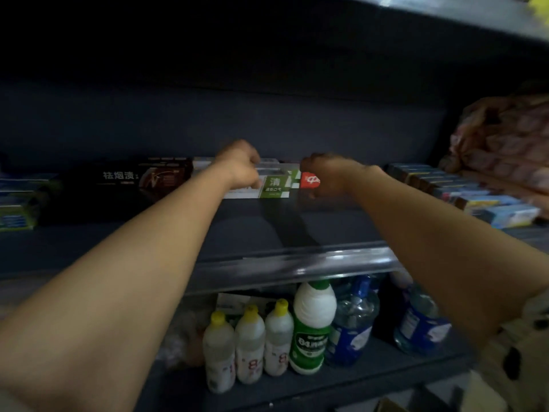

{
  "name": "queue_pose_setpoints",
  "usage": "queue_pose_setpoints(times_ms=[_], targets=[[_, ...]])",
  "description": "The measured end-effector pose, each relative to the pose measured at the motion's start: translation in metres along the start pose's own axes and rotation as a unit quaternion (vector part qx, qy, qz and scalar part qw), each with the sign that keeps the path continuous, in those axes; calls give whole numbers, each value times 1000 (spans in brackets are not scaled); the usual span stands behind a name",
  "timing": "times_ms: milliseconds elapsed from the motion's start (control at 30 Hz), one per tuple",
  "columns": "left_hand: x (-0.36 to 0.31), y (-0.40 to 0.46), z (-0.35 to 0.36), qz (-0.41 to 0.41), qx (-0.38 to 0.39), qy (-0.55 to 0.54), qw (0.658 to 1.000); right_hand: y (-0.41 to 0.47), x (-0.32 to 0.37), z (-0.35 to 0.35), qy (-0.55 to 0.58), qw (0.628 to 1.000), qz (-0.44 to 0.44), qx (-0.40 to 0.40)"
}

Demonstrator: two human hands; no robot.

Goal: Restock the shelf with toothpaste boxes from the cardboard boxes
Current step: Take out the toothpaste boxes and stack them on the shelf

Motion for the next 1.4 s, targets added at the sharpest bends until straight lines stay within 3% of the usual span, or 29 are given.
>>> queue_pose_setpoints(times_ms=[333, 600, 1000, 1400], targets=[[-151, -78, 84, 180, 39, 42, 982, -157, -74, -25, -46, 996, 77, 20], [-231, -164, 192, 298, 141, 70, 941, -304, -127, 8, -58, 984, 155, 73], [-208, -266, 383, 340, 304, 108, 883, -436, -116, 173, 37, 966, 179, 184], [-163, -285, 479, 301, 400, 107, 859, -485, -105, 259, 129, 947, 195, 220]])
Point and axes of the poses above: each hand's wrist, its own y-axis towards the middle knuckle, its own z-axis out of the palm, x = y × z, the point moved 7 cm from there along y, towards the middle knuckle, and after that the axes turned 4 degrees about -x, right-handed, at the moved point
